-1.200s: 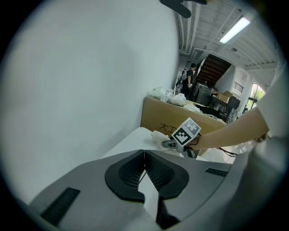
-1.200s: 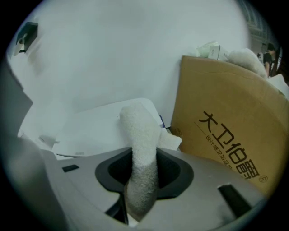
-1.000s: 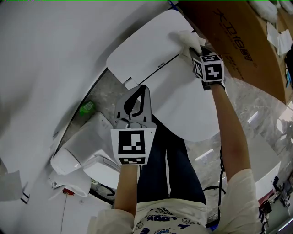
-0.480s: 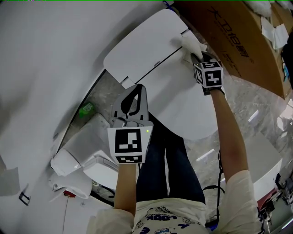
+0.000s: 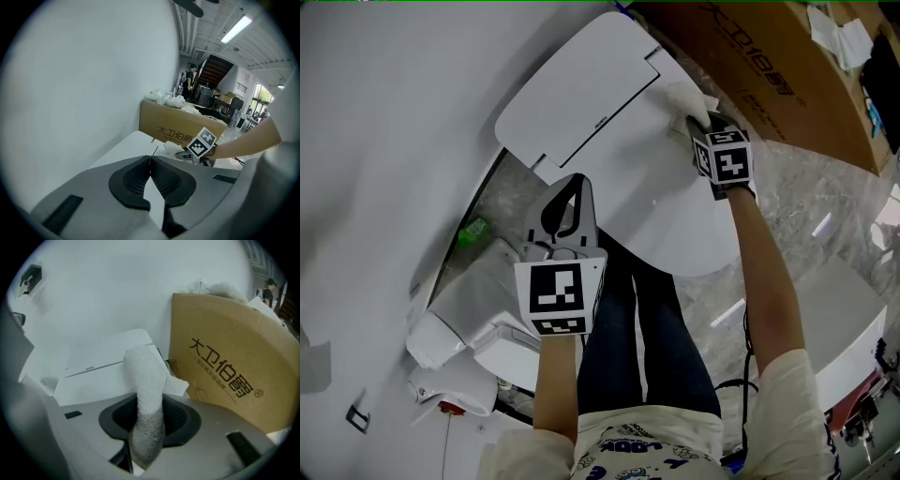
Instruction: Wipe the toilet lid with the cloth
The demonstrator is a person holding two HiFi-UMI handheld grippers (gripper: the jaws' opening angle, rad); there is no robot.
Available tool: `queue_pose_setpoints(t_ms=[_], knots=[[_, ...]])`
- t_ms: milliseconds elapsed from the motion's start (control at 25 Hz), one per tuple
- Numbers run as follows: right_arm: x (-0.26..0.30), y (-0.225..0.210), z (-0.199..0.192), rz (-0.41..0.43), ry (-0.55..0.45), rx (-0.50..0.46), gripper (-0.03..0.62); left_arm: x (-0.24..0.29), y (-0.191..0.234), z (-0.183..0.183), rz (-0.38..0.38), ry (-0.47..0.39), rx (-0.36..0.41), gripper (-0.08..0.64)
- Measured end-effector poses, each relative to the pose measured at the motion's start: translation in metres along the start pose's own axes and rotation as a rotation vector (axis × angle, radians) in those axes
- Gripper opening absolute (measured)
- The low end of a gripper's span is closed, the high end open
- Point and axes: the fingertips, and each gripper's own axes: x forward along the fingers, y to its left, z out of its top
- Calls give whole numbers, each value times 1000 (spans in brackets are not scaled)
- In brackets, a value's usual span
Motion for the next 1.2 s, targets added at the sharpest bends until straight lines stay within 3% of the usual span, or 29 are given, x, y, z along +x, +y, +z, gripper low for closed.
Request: queue_pose_setpoints(t_ms=[1200], knots=[[-86, -47, -157, -67, 32, 143, 120, -23, -87, -15, -103, -9, 86, 5]])
